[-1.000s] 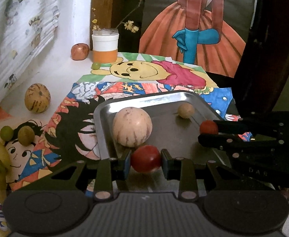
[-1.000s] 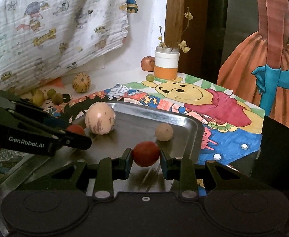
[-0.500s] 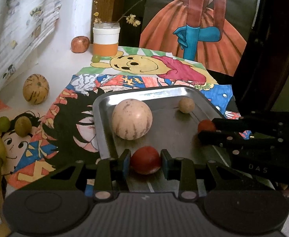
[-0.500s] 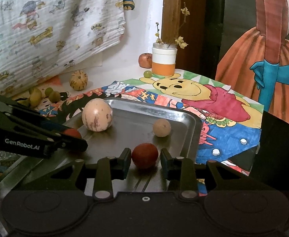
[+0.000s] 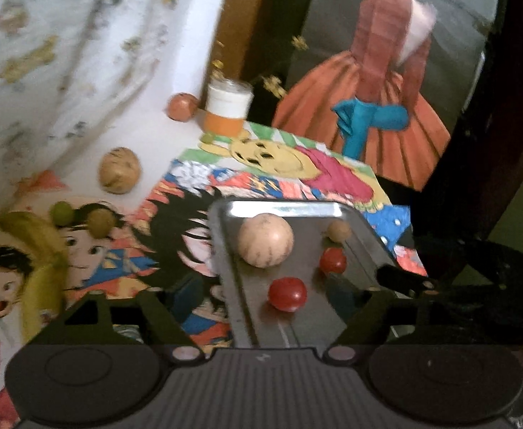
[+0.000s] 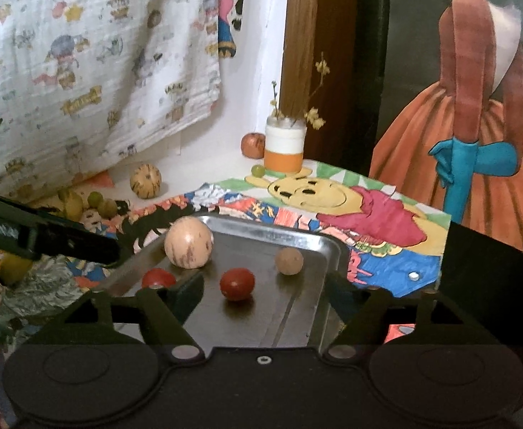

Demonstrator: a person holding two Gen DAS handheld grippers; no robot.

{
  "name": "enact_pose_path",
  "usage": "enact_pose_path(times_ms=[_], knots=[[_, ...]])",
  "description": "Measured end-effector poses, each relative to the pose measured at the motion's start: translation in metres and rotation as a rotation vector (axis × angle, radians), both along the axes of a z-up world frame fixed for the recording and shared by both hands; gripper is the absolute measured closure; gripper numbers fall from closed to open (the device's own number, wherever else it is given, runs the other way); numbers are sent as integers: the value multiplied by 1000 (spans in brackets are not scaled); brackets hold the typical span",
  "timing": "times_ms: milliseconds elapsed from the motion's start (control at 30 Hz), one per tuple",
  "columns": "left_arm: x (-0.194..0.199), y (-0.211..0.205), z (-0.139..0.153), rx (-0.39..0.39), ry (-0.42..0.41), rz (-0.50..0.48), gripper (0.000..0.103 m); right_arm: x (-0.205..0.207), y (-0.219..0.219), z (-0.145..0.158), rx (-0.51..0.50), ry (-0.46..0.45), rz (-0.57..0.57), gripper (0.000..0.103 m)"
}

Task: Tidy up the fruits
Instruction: 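Open left gripper releasing tomato onto tray while right gripper releases cherry tomato, then move left tool toward the yellow banana while right tool approaches small brown fruit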

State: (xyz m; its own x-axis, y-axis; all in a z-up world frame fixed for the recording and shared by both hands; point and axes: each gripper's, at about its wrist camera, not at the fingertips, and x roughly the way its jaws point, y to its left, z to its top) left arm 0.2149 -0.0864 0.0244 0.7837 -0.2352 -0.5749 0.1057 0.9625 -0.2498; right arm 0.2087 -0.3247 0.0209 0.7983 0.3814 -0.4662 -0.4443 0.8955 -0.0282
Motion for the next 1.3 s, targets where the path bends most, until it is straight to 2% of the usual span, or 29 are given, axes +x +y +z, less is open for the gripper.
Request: enact_pose_path(times_ms=[133, 367, 567, 800, 1000, 1300], knots=[[-18, 20, 11, 2, -14, 41, 2, -20, 5, 10, 8, -15, -4, 8], [-51, 46, 16, 58, -5, 66, 0, -54, 16, 19, 34, 15, -26, 1], [-76, 63, 14, 100, 12, 75, 0, -74, 22, 18, 79, 108, -70, 1], [-95, 81, 4, 135, 67, 70, 0, -97, 39, 12, 41, 206, -75, 1], [-104, 99, -7, 141, 125, 99, 0, -110, 62, 7, 27, 261, -9, 1], [-112, 127, -14, 133, 176, 175, 0, -112, 97, -2, -49, 310, 105, 1]])
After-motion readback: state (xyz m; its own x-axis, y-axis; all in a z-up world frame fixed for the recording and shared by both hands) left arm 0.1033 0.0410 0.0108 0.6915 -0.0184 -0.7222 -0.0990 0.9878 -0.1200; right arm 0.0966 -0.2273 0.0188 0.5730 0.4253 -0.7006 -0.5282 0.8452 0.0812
